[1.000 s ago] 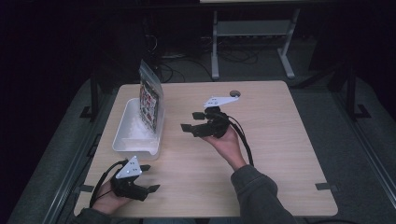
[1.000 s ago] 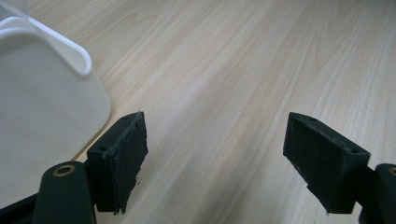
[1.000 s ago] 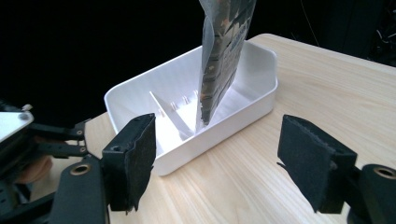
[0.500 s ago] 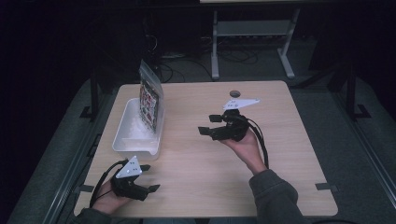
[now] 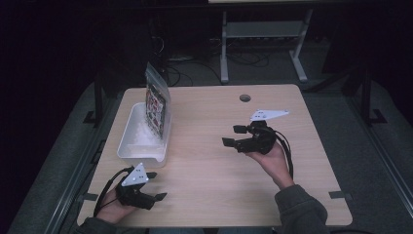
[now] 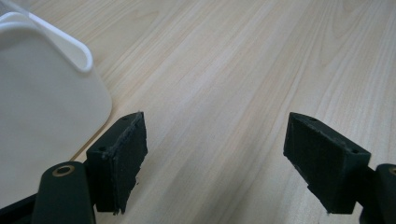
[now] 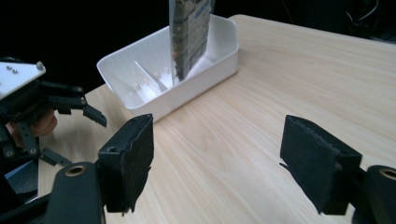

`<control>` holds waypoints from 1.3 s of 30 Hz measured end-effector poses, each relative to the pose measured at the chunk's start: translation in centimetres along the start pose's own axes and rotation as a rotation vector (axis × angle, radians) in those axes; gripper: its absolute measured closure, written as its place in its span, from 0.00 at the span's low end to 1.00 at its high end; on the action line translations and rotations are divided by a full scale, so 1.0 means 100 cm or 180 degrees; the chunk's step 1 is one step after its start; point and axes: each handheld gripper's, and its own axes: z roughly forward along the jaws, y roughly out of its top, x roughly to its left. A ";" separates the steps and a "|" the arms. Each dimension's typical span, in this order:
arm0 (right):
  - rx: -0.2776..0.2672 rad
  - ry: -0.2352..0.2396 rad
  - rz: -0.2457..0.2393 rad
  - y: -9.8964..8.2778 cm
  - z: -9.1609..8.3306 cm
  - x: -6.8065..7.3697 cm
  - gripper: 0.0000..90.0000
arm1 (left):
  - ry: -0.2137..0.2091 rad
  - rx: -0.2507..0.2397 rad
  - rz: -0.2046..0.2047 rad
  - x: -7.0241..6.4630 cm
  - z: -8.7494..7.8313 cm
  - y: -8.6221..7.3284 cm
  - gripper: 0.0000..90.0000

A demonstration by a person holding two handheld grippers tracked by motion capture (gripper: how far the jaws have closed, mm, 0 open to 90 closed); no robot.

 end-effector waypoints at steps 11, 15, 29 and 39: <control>0.0077 -0.0063 0.0088 -0.020 -0.020 -0.007 0.27 | -0.0003 -0.0013 -0.0006 0.000 0.000 0.000 0.23; 0.0113 -0.0109 0.0088 -0.026 -0.025 -0.007 0.26 | -0.0005 -0.0018 -0.0013 0.000 0.000 0.000 0.23; 0.0205 -0.0116 0.0173 -0.056 -0.046 -0.006 0.26 | 0.0000 -0.0008 -0.0006 0.000 0.000 0.000 0.23; 0.0261 -0.0138 0.0247 -0.090 -0.051 0.001 0.22 | 0.0013 -0.0003 0.0006 -0.001 0.000 0.000 0.23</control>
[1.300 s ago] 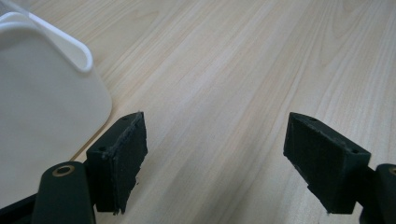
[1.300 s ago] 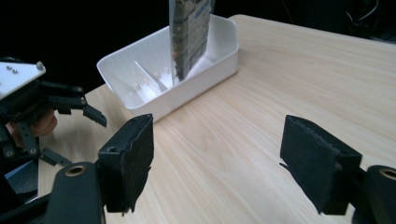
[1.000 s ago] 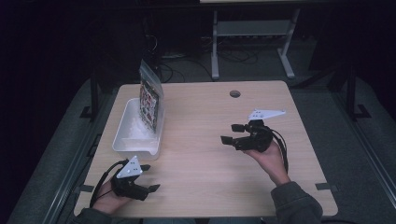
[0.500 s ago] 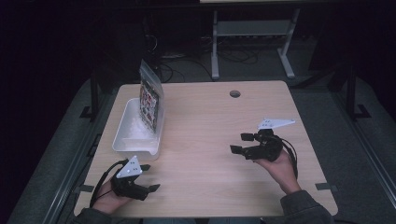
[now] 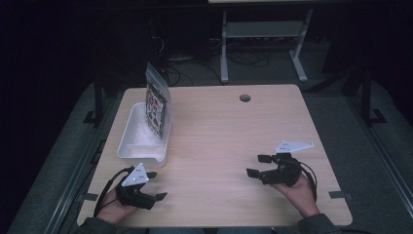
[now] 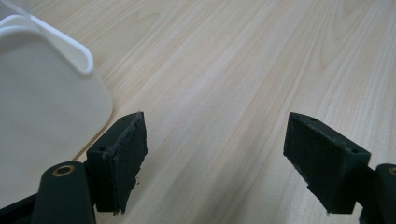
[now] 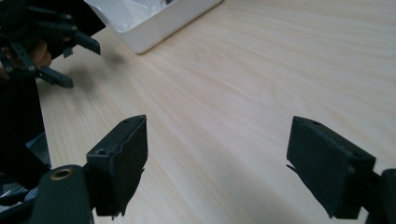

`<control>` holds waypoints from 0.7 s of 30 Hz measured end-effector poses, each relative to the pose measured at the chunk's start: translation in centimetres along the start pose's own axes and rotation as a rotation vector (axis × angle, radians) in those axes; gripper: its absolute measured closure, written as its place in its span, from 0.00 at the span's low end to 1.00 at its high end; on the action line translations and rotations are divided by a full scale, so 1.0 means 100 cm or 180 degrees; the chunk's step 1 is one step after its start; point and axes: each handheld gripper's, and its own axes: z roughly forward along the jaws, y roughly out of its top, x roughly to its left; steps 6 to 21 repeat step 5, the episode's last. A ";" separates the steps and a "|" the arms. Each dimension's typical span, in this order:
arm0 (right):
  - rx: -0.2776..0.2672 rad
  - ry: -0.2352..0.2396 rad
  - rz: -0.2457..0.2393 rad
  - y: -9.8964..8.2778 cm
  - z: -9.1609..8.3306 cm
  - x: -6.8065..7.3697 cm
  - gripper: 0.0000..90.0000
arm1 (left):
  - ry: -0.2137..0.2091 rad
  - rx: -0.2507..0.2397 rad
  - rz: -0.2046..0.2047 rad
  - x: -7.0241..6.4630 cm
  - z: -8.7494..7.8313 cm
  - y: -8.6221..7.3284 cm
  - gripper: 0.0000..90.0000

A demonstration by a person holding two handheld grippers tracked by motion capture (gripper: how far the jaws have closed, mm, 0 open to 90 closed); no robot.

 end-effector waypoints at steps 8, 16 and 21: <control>0.0073 0.0027 0.0012 -0.014 -0.002 0.004 0.23 | 0.0009 -0.0004 0.0018 0.000 -0.001 0.000 0.23; 0.0073 0.0027 0.0012 -0.014 -0.002 0.004 0.23 | 0.0009 -0.0004 0.0018 0.000 -0.001 0.000 0.23; 0.0073 0.0027 0.0012 -0.014 -0.002 0.004 0.23 | 0.0009 -0.0004 0.0018 0.000 -0.001 0.000 0.23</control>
